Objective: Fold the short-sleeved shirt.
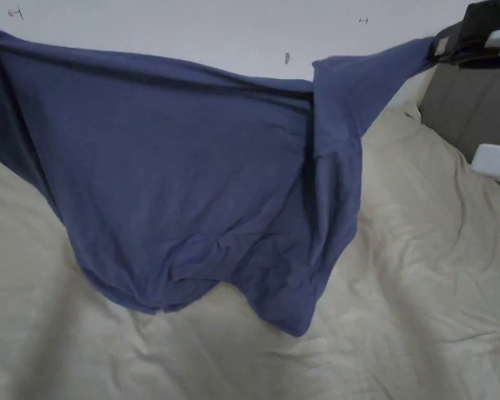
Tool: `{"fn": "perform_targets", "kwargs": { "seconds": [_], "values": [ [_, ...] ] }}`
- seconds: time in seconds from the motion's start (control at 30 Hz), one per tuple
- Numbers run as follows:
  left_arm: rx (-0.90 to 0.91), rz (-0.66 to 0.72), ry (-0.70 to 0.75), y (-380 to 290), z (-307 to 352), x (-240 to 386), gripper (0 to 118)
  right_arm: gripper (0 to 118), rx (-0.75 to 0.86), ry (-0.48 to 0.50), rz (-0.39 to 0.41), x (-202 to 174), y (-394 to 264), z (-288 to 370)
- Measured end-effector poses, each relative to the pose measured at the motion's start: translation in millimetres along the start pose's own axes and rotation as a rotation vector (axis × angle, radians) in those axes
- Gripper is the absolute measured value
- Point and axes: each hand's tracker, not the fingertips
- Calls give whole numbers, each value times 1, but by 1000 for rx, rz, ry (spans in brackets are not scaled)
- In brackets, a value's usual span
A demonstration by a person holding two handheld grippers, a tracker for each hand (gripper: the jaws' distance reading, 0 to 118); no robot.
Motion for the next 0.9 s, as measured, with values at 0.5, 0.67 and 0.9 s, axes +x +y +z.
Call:
{"fn": "perform_targets", "kwargs": {
  "seconds": [0.5, 0.67, 0.9],
  "values": [
    [171, -116, 98, 176, -75, 55, 3, 4, 309, -273, 202, -66, 127, -4],
    [192, -110, 82, 198, -112, 69, 3, 4, 369, -317, 183, -66, 144, -15],
    [197, -151, 63, 183, -149, 68, 3, 4, 424, -258, 84, -68, 210, -71]
  ]
}}
